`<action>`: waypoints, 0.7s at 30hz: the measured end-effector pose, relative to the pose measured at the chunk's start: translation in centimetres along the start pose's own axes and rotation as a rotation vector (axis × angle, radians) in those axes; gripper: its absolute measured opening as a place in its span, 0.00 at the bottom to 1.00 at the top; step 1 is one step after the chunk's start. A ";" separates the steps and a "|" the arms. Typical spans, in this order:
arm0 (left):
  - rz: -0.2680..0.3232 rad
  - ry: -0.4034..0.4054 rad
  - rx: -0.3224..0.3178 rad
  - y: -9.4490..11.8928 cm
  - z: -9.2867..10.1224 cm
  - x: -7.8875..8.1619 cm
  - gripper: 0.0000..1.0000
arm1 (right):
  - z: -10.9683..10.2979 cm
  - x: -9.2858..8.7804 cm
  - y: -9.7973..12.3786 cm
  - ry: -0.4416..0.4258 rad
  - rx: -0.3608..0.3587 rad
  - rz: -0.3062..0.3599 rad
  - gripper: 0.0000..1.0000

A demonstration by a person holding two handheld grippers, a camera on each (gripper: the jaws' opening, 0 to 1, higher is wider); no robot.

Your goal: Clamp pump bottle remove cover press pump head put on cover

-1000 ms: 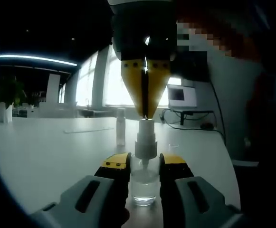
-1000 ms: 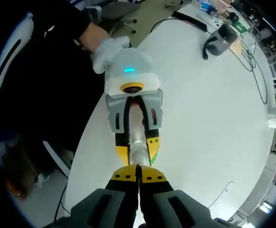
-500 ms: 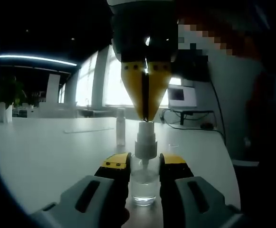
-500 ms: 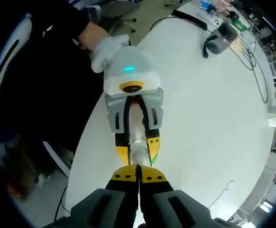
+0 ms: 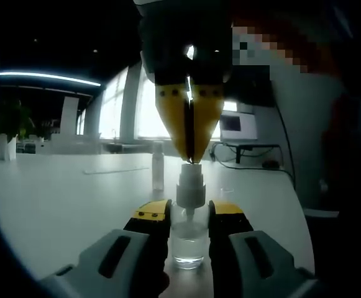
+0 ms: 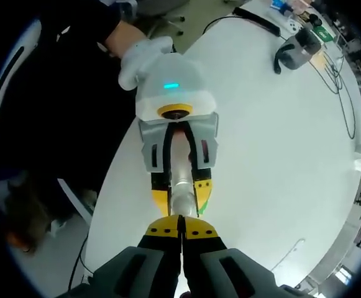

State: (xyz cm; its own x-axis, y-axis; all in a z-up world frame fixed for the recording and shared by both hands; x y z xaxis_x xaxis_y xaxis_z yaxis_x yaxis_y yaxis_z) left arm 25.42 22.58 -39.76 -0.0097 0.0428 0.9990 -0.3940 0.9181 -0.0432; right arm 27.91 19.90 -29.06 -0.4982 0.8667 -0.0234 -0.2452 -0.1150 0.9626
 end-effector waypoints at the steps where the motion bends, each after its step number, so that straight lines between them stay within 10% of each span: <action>1: 0.000 0.001 0.000 0.0 0.0 0.0 0.15 | 0.2 -0.1 0.2 -0.009 -0.002 0.006 0.00; 21: 0.001 0.000 0.000 0.0 0.0 0.0 0.15 | -1.1 0.1 0.1 -0.035 -0.004 0.024 0.00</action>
State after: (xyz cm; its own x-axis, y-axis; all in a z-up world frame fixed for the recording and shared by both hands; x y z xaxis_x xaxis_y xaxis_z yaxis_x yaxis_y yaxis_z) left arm 25.43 22.61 -39.74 -0.0102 0.0432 0.9990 -0.3941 0.9180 -0.0437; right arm 26.88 19.46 -29.24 -0.4744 0.8803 0.0094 -0.2373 -0.1382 0.9616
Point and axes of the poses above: the point that each gripper's makers call its tool centre point, and the gripper's own axes: y roughly backward along the fingers, z roughly to its right, x roughly out of its top, the point moved 7 cm from there along y, roughly backward along the fingers, and after that the axes turned 15 degrees about -x, right-handed, at the moved point
